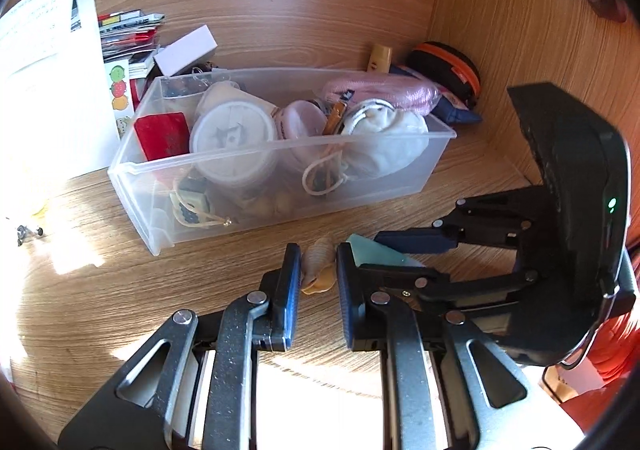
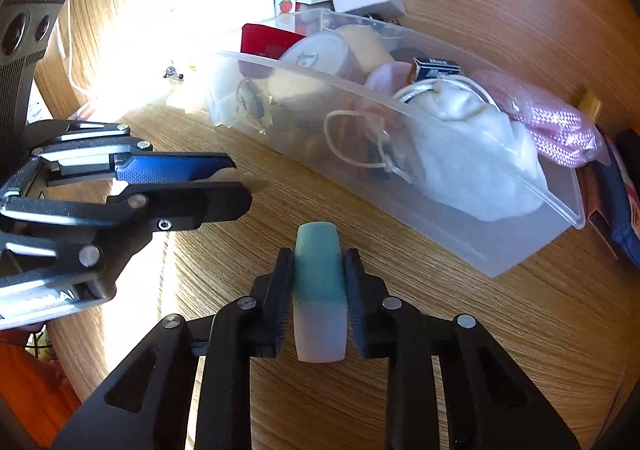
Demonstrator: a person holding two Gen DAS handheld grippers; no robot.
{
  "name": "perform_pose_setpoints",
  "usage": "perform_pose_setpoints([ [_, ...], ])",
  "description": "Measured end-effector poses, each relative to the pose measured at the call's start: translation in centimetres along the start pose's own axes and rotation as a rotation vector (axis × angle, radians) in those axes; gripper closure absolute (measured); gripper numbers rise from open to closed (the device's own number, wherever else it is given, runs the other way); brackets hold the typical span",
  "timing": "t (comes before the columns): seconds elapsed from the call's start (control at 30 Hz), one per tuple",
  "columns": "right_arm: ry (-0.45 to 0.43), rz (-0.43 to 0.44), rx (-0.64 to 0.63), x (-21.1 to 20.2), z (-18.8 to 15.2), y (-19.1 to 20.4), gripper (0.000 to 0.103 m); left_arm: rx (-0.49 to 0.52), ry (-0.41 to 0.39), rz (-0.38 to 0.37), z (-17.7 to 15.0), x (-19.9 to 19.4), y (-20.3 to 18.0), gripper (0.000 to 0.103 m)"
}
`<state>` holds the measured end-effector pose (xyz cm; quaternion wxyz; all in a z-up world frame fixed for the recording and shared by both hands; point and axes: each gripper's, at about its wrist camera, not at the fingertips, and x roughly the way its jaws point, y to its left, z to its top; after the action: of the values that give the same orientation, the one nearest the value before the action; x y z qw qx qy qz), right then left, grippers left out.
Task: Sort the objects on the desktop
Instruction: 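Grasp the beige shell piece with the left tool while the right tool grasps the mint-green tube, then carry the shell piece and mint-green tube over the clear box with both tools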
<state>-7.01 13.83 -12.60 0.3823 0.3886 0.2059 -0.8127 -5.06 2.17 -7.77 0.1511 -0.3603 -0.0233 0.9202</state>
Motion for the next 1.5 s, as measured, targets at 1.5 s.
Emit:
perform_pose_setpoints([
  [1.5,-0.318,0.065,0.141,-4.9,10.0,-6.2,0.08,0.003,-0.164,0.161,9.8,-2.6,3.5,0.086],
])
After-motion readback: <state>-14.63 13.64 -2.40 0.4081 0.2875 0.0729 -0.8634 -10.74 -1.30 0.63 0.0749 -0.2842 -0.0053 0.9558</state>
